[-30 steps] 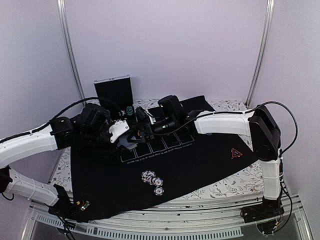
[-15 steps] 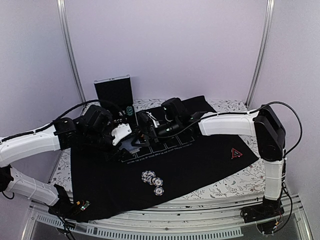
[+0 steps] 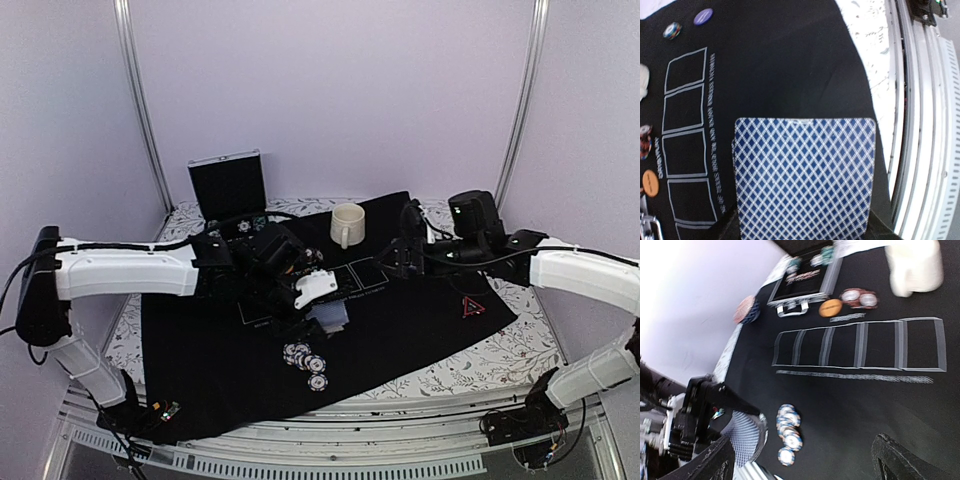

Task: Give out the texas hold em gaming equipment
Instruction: Place the poker card on the poker table mat.

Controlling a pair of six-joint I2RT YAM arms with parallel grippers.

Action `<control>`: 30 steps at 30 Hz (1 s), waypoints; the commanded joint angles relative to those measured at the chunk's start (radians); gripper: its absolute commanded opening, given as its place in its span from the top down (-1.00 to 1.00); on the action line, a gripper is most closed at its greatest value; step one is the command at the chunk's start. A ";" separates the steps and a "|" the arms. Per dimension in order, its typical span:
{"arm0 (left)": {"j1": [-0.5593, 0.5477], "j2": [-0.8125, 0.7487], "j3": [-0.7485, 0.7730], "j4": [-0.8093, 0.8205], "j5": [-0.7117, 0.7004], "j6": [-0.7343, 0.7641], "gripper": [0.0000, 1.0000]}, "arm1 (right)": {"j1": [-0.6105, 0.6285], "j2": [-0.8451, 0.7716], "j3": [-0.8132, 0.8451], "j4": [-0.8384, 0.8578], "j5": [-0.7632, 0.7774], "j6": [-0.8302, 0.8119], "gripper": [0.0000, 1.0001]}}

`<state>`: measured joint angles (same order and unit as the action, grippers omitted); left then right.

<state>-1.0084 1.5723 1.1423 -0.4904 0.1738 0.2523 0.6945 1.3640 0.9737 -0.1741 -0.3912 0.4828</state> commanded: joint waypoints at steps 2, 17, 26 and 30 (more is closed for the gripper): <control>-0.082 0.212 0.167 0.087 0.058 0.021 0.05 | -0.093 -0.230 -0.147 -0.129 0.185 0.019 -0.97; -0.150 0.556 0.356 0.047 0.017 0.063 -0.02 | -0.127 -0.332 -0.229 -0.185 0.191 -0.006 -0.98; -0.146 0.530 0.317 0.016 0.046 0.129 -0.60 | -0.127 -0.331 -0.223 -0.176 0.169 -0.011 -1.00; -0.138 0.510 0.300 0.002 0.049 0.173 -0.67 | -0.127 -0.332 -0.226 -0.174 0.164 -0.011 -1.00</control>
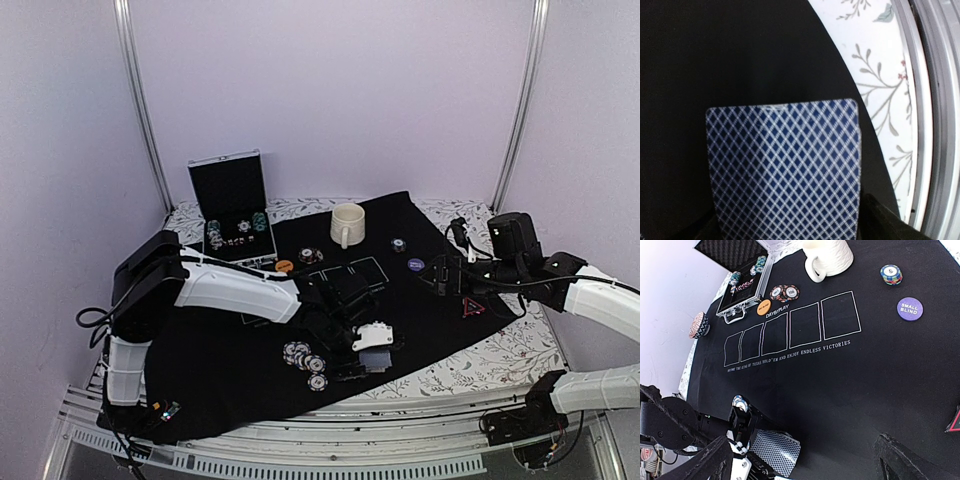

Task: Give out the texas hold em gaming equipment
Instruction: Place the poker card on the poker table mat, then pick up the poker card from the poker table mat.

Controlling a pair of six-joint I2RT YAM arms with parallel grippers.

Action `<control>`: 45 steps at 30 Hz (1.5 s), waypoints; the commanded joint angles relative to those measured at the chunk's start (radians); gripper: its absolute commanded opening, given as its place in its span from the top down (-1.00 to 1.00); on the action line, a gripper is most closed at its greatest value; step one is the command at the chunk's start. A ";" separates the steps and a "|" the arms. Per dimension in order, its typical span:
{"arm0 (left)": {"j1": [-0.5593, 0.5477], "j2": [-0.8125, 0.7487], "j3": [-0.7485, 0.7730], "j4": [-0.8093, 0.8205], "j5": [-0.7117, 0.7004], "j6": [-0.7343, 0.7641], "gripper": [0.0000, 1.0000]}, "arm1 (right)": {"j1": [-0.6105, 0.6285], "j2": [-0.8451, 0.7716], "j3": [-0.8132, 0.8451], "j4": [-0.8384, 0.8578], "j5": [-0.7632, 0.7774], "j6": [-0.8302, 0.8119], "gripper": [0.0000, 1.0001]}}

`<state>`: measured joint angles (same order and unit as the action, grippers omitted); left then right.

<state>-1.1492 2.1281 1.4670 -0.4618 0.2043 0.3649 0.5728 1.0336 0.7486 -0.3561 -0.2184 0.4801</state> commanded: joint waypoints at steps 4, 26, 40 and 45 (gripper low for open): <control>0.022 -0.059 -0.034 -0.029 0.023 0.067 -0.60 | -0.004 -0.001 0.000 0.009 -0.012 -0.008 -1.00; 0.061 -0.044 -0.030 -0.051 0.081 0.071 -0.36 | -0.004 0.001 0.018 0.009 -0.027 -0.015 -1.00; 0.064 -0.024 -0.019 -0.051 0.070 0.073 -0.36 | -0.004 -0.004 0.022 0.006 -0.029 -0.020 -1.00; 0.064 -0.066 -0.029 -0.051 0.085 0.073 -0.08 | -0.005 -0.006 0.023 0.004 -0.029 -0.019 -1.00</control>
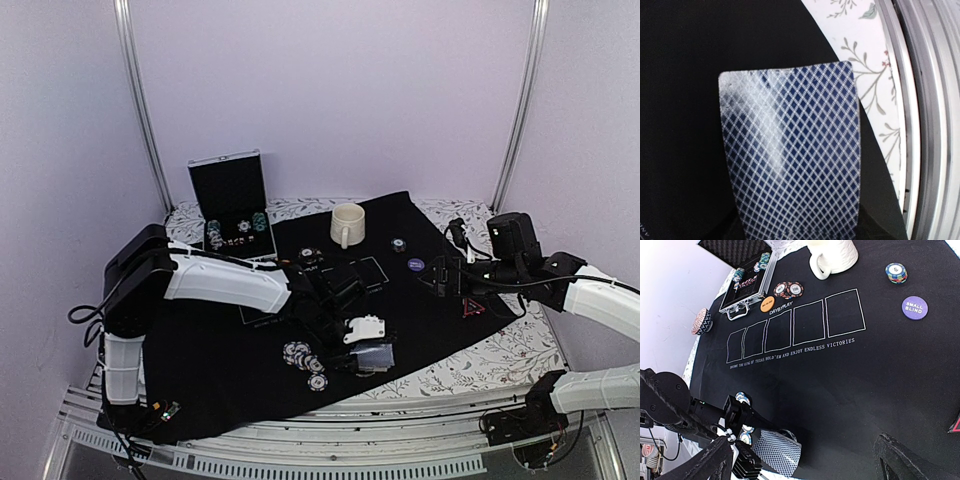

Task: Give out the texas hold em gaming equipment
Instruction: Pick up the poker card from the poker table mat, then pick up the poker card from the face-down deck piles.

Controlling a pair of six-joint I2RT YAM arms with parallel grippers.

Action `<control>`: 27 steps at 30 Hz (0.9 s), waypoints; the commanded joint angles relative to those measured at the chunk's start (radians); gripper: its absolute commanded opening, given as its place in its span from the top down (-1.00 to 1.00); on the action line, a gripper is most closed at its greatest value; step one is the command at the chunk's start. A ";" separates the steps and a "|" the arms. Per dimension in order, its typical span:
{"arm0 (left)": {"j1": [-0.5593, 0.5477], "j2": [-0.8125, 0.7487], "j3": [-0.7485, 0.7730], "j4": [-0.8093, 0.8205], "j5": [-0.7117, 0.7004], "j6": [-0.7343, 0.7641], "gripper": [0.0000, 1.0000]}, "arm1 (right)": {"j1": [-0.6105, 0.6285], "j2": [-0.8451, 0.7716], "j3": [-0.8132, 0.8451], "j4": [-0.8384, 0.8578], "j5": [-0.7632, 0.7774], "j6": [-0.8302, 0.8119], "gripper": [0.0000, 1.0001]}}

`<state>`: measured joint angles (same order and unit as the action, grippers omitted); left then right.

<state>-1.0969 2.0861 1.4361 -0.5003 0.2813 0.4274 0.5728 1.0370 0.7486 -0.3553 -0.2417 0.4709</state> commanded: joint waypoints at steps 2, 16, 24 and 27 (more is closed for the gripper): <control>0.015 -0.046 -0.001 -0.012 0.012 0.013 -0.02 | -0.005 -0.008 0.024 0.004 -0.006 -0.010 -1.00; 0.045 -0.254 -0.118 0.040 -0.056 -0.042 0.06 | 0.009 0.095 -0.057 0.253 -0.231 0.086 -0.92; 0.063 -0.522 -0.273 0.005 -0.143 -0.064 0.02 | 0.178 0.397 0.096 0.458 -0.371 0.120 -0.90; 0.090 -0.584 -0.296 -0.017 -0.160 -0.080 0.02 | 0.213 0.488 0.171 0.474 -0.415 0.096 -0.90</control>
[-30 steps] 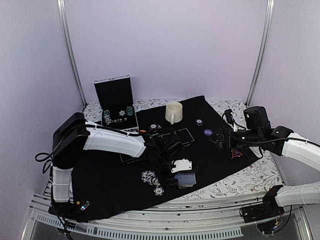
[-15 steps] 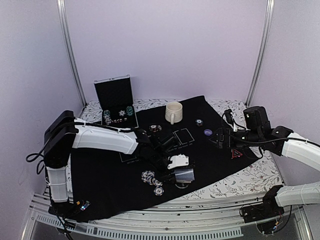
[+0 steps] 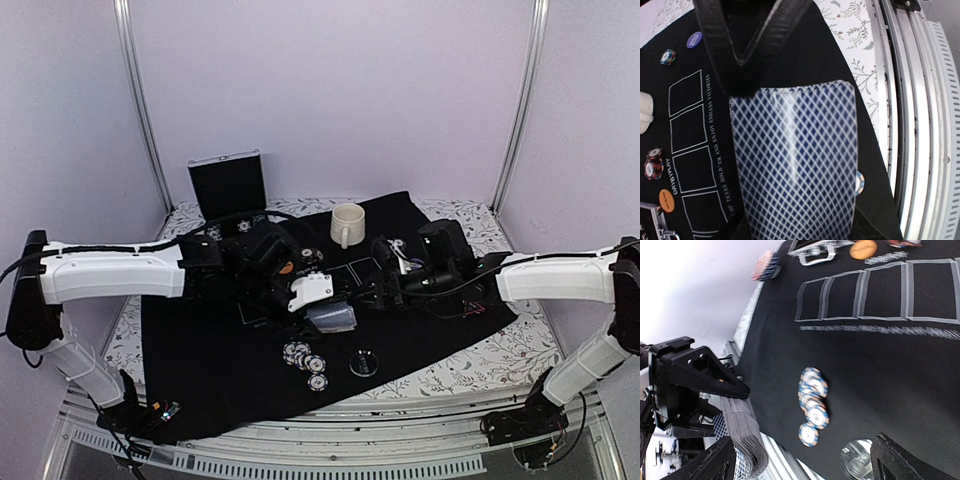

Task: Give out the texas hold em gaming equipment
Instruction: Pick up the poker card from the face-down deck piles.

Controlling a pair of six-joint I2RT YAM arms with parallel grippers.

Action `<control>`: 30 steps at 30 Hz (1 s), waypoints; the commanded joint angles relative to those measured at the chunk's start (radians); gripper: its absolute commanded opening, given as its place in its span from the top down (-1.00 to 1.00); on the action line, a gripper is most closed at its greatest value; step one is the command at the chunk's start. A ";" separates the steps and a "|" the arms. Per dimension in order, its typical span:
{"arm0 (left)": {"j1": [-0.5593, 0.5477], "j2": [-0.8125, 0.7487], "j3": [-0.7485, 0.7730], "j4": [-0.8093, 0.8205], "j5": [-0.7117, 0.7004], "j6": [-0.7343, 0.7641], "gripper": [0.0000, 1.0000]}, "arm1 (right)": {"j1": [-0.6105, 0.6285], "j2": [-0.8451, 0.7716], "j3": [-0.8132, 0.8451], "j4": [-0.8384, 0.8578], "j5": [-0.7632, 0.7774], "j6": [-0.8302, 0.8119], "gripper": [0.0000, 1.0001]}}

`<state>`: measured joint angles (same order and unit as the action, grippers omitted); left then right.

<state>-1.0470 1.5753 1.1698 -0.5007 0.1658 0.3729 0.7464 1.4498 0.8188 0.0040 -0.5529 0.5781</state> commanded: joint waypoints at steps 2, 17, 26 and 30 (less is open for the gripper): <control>0.061 -0.099 -0.037 -0.028 -0.045 -0.032 0.02 | 0.054 0.118 0.128 0.138 -0.131 -0.012 -0.90; 0.093 -0.146 -0.043 -0.074 -0.040 0.019 0.02 | 0.099 0.339 0.254 0.287 -0.243 0.098 -0.30; 0.094 -0.154 -0.037 -0.078 -0.103 0.025 0.01 | 0.112 0.388 0.287 0.308 -0.297 0.120 0.40; 0.096 -0.157 -0.037 -0.078 -0.124 0.026 -0.29 | 0.113 0.390 0.308 0.305 -0.323 0.116 0.93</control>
<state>-0.9600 1.4475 1.1290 -0.5964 0.0727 0.3935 0.8509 1.8194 1.0893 0.2981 -0.8352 0.6960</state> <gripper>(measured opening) 0.585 0.127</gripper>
